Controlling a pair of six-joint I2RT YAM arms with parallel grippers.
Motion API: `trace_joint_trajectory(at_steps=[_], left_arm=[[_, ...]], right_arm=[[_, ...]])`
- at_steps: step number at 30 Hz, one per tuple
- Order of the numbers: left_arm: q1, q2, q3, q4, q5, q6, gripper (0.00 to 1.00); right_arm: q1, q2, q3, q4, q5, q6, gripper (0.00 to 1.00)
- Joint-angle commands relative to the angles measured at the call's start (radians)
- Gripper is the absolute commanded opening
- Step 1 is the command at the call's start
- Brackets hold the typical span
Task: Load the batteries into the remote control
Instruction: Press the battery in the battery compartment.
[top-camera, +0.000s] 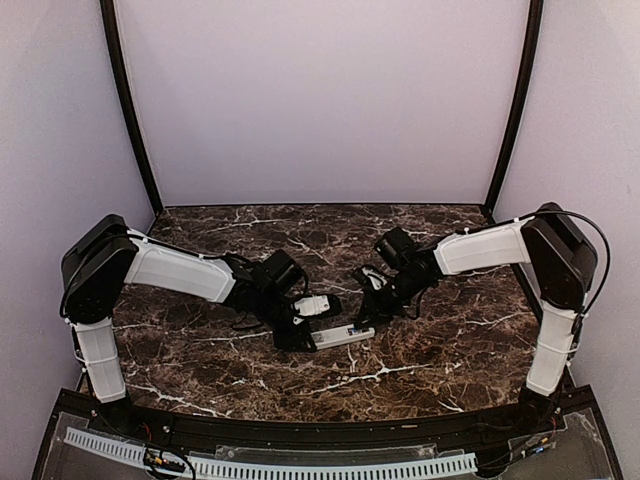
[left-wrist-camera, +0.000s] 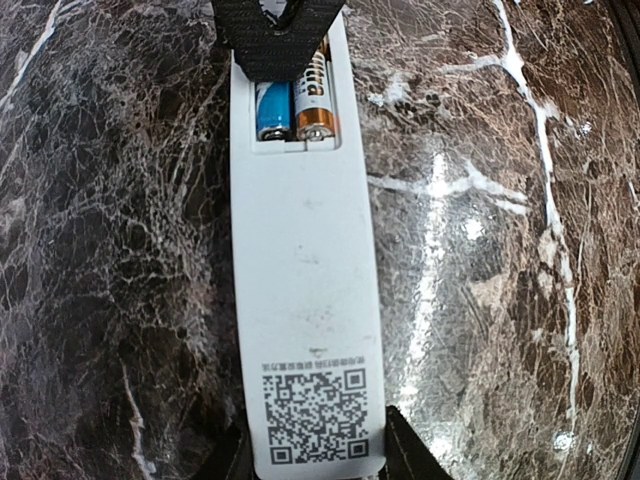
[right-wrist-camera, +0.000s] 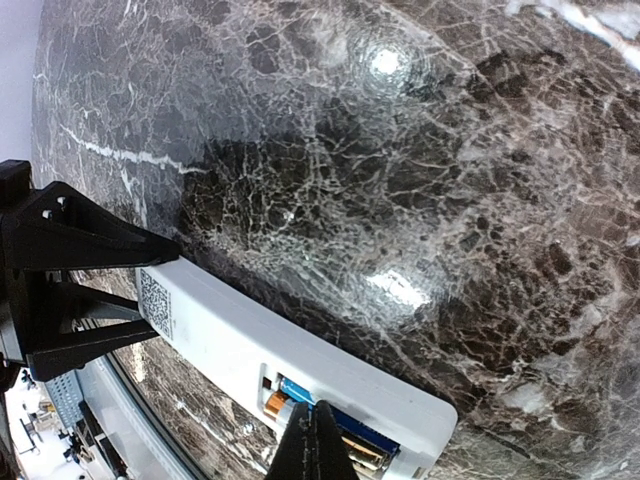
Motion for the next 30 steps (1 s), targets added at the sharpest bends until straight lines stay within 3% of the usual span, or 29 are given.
trace_joint_trajectory(at_steps=[1, 6, 12, 18, 30], left_arm=[[-0.010, 0.048, -0.010, -0.067, -0.011, -0.002, 0.30], [-0.010, 0.048, -0.010, -0.067, -0.011, -0.002, 0.30], [-0.010, 0.050, -0.008, -0.067, -0.011, -0.002, 0.30], [-0.010, 0.050, -0.009, -0.069, -0.011, -0.002, 0.30], [-0.010, 0.050, -0.009, -0.068, -0.013, -0.003, 0.30]], right_arm=[[-0.007, 0.045, -0.051, -0.050, 0.120, -0.017, 0.00], [-0.003, 0.006, -0.009, -0.113, 0.149, -0.043, 0.00], [0.046, -0.078, 0.051, -0.068, 0.043, -0.073, 0.00], [0.054, -0.028, 0.056, -0.010, -0.042, -0.064, 0.00], [0.028, 0.082, -0.024, -0.006, 0.005, -0.086, 0.00]])
